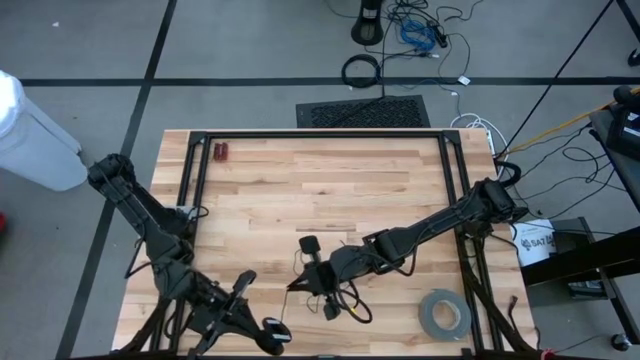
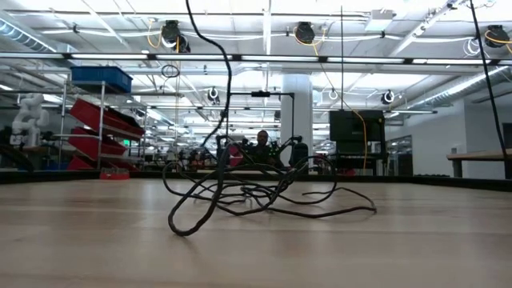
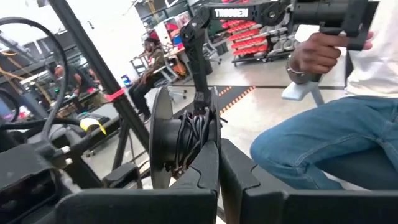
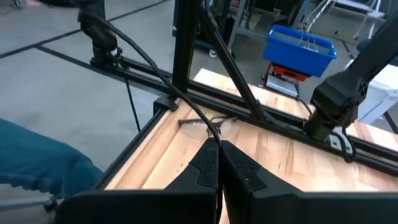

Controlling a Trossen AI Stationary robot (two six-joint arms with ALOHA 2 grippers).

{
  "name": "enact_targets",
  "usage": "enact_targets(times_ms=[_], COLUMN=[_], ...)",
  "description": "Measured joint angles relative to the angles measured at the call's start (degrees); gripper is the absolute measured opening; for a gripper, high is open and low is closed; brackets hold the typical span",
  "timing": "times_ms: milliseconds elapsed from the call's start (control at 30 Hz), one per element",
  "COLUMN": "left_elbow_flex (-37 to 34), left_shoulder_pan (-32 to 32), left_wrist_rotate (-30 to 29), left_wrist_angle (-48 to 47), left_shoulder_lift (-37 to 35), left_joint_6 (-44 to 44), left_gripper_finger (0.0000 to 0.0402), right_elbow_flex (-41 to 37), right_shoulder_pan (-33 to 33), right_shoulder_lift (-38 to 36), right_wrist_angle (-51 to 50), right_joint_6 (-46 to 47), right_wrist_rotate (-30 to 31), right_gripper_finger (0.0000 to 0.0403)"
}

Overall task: Coil cords
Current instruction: Coil the black wire on the spool

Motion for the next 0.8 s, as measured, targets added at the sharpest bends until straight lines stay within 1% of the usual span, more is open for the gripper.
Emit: enact_targets(times_ms=[167, 300, 400, 600, 800], left_elbow_flex=[0.00, -0.02, -0.04, -0.04, -0.04], left_shoulder_pan=[1.76, 3.25, 3.92, 4.00, 4.48], left_wrist_rotate=[2.94, 5.26, 6.88, 9.16, 9.35], left_wrist_angle=[0.81, 1.73, 2.63, 2.97, 2.98], left_shoulder_lift=[1.26, 2.54, 2.69, 2.71, 2.71], left_joint_6=[-0.03, -0.04, -0.08, -0.14, -0.11], left_gripper_finger=[0.0000, 0.0000, 0.0000, 0.0000, 0.0000], right_elbow_flex=[0.00, 0.00, 0.00, 0.00, 0.00], right_shoulder_pan=[0.00, -0.04, 0.01, 0.15, 0.33], right_shoulder_lift=[0.00, 0.00, 0.00, -0.02, -0.04], right_wrist_angle=[0.52, 0.86, 0.84, 0.50, 0.96], right_joint_6=[0.63, 0.92, 1.92, 3.11, 4.72], right_wrist_rotate=[-0.39, -5.32, -7.26, -7.29, -7.48], right_gripper_finger=[0.0000, 0.0000, 0.0000, 0.0000, 0.0000])
